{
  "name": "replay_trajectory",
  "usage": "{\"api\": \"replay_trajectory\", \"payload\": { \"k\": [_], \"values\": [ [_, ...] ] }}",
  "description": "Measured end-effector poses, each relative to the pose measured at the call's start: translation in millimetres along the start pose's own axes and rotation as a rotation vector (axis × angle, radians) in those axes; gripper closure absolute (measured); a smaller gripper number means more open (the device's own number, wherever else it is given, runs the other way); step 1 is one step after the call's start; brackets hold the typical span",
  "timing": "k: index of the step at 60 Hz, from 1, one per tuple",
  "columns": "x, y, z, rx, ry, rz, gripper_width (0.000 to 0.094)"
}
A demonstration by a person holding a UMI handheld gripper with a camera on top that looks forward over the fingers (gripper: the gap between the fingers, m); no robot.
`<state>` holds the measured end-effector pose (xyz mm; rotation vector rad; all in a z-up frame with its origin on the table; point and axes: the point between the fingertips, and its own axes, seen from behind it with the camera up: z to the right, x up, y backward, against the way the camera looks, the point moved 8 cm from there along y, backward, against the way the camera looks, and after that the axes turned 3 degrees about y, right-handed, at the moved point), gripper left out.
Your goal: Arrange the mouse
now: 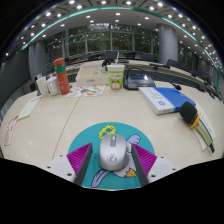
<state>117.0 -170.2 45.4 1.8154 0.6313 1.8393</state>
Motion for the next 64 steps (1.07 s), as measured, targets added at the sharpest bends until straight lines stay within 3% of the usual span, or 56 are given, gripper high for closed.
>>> {"api": "replay_trajectory", "payload": {
  "k": [1,2,4,23,41,64],
  "values": [
    [2,3,0,0.001,0.001,0.002,0.0078],
    [3,6,-1,0.003,0.002,0.003,0.0068],
    [5,13,-2,-0.003,0.004,0.004,0.0105],
    [23,171,-30,-0.098,0.007,0.069,0.0074],
    [-21,336,-87,-0.164,0.008,0.108,0.0078],
    [-44,421,-118,-0.186,0.033,0.144,0.0076]
  ]
}}
